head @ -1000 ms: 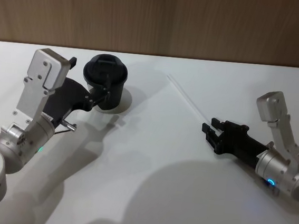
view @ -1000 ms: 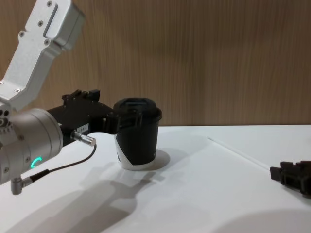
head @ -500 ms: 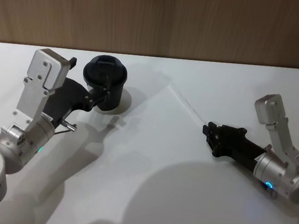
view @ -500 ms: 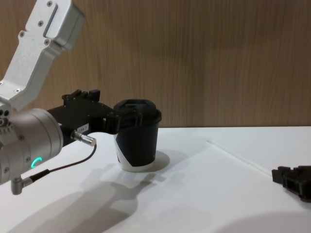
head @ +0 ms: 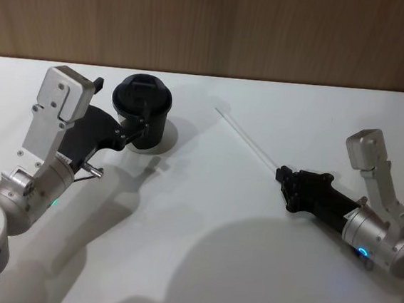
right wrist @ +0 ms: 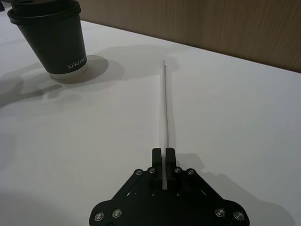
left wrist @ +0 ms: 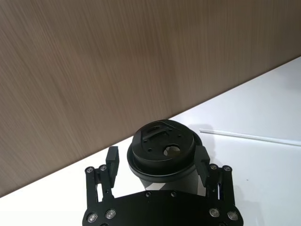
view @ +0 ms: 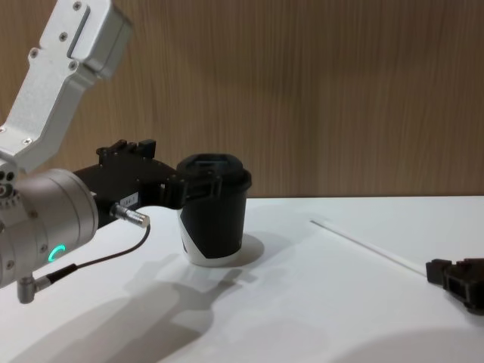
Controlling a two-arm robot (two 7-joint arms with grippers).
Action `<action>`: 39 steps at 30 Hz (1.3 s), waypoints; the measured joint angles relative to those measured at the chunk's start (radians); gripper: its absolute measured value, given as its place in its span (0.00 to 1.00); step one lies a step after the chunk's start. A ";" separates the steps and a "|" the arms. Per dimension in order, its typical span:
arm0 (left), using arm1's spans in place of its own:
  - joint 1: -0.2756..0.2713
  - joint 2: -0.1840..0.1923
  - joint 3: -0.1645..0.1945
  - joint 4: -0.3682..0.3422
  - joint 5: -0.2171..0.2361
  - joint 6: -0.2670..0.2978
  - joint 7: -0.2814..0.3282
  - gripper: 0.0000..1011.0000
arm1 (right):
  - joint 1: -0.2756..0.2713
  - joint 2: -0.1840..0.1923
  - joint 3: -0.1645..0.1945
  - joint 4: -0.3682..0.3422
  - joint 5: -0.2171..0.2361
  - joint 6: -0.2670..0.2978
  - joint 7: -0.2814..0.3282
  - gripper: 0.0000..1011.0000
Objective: Pick up the straw with one hand, pass it to the other hand, and insert it into the cup.
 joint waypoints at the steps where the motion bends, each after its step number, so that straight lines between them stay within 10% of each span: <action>1: 0.000 0.000 0.000 0.000 0.000 0.000 0.000 0.99 | -0.002 -0.001 0.003 -0.002 0.001 -0.004 -0.002 0.06; 24: 0.000 0.000 0.000 0.000 0.000 0.000 0.000 0.99 | -0.003 -0.025 0.084 -0.107 0.071 -0.088 -0.024 0.00; 39: 0.000 0.000 0.000 0.000 0.000 0.000 0.000 0.99 | -0.024 -0.028 0.130 -0.196 0.201 -0.155 0.069 0.00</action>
